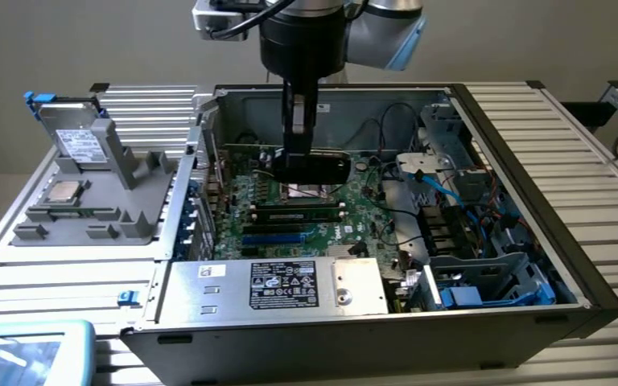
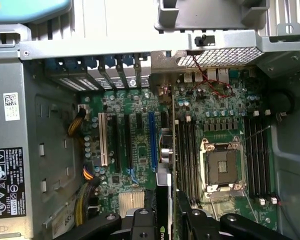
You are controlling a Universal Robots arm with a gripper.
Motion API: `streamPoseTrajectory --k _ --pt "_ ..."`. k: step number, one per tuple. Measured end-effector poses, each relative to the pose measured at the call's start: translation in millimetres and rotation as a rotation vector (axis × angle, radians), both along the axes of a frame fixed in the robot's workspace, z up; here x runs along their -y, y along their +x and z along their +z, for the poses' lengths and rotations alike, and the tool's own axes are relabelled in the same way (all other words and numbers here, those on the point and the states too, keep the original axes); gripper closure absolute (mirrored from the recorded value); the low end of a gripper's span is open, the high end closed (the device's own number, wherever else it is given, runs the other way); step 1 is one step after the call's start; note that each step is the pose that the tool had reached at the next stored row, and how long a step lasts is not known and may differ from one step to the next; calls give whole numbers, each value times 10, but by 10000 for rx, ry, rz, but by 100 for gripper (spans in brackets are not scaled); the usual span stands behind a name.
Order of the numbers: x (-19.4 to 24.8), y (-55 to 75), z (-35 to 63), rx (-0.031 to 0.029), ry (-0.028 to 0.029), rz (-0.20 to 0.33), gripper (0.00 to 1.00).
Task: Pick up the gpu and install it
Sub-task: 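Pick up the gpu and move the gpu toward the slot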
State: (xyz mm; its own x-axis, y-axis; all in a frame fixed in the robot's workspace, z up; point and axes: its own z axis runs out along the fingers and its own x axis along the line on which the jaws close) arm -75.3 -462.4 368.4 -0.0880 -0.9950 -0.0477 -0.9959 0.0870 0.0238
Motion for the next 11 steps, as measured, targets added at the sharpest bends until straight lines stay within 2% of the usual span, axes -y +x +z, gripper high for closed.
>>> streamPoseTrajectory --k 3,5,11 --pt "0 3 -17 -68 4 222 73" --pt "0 3 -34 -83 1 571 73" --pt "0 3 -52 -89 3 622 73"
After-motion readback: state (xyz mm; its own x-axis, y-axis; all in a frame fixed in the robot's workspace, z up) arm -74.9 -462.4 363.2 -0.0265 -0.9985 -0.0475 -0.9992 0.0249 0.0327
